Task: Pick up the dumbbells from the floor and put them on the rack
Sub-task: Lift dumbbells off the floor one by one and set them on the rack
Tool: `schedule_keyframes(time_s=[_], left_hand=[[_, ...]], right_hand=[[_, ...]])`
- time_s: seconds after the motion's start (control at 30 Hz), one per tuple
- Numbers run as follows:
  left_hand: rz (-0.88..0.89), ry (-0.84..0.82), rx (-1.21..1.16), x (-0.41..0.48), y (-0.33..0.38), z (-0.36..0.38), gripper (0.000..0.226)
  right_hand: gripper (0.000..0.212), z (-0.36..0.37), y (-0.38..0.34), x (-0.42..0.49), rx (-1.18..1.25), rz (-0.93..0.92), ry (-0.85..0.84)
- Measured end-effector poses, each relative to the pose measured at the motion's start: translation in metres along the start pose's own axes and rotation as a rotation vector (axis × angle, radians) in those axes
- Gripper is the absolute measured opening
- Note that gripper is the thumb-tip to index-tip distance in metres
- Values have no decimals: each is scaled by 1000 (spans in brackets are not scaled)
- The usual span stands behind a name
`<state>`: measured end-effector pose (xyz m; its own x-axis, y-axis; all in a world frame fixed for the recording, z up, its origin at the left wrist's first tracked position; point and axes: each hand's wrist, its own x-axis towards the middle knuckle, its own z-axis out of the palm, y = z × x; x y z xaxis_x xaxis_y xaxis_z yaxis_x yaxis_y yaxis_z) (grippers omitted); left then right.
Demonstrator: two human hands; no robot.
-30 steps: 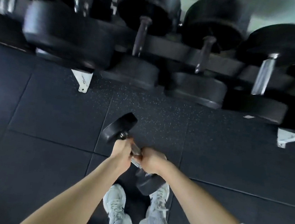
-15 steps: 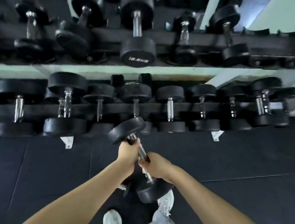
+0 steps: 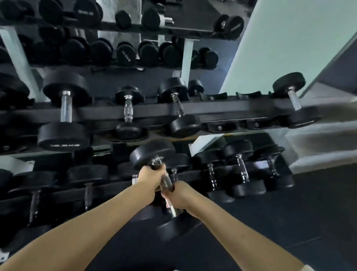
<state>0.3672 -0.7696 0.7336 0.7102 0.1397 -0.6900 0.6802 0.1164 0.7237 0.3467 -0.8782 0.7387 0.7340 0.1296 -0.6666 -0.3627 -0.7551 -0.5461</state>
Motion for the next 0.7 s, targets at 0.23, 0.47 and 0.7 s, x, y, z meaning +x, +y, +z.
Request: schedule_keyframes(time_s=[0.23, 0.47, 0.7], left_hand=[[39, -29, 33, 53, 79, 101, 21], [88, -41, 152, 132, 149, 172, 24], [88, -77, 241, 213, 204, 237, 34]], right_hand=[[26, -117, 15, 54, 54, -35, 54], [20, -202, 15, 127, 218, -6, 88], [20, -276, 18, 205, 287, 67, 159]])
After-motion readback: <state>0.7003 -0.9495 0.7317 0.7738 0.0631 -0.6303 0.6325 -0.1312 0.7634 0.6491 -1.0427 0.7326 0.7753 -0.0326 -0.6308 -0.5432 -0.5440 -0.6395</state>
